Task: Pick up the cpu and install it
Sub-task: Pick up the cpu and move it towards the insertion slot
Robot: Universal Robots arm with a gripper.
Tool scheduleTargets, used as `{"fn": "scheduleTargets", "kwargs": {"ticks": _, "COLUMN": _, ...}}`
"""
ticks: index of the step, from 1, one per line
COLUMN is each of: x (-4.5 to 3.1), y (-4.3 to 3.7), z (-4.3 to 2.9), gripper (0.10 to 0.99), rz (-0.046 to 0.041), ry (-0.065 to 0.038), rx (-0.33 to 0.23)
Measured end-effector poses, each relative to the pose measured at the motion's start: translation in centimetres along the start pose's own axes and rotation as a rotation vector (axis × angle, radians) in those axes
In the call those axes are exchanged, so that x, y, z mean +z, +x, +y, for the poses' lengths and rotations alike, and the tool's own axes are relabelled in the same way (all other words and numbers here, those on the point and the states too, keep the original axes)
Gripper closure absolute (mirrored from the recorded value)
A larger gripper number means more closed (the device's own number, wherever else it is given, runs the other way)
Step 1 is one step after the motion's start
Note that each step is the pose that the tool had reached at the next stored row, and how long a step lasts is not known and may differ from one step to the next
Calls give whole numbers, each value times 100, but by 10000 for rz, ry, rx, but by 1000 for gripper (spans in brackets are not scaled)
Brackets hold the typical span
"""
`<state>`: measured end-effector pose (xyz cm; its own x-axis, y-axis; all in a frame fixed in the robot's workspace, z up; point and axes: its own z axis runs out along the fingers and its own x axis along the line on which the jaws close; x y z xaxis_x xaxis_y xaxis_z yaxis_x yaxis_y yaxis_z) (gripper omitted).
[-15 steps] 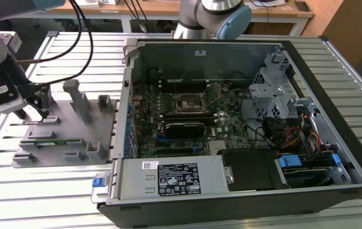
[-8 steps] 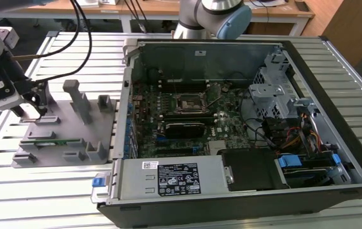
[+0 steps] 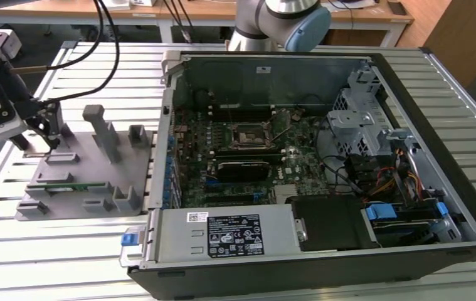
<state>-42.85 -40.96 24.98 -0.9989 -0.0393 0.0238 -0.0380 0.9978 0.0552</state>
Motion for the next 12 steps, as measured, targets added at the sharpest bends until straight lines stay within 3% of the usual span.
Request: {"fn": "scheduleTargets", "kwargs": {"ticks": 12, "x": -71, "y": 1, "z": 5, "gripper": 553, "rz": -1, "ry": -1, "rx": -1}}
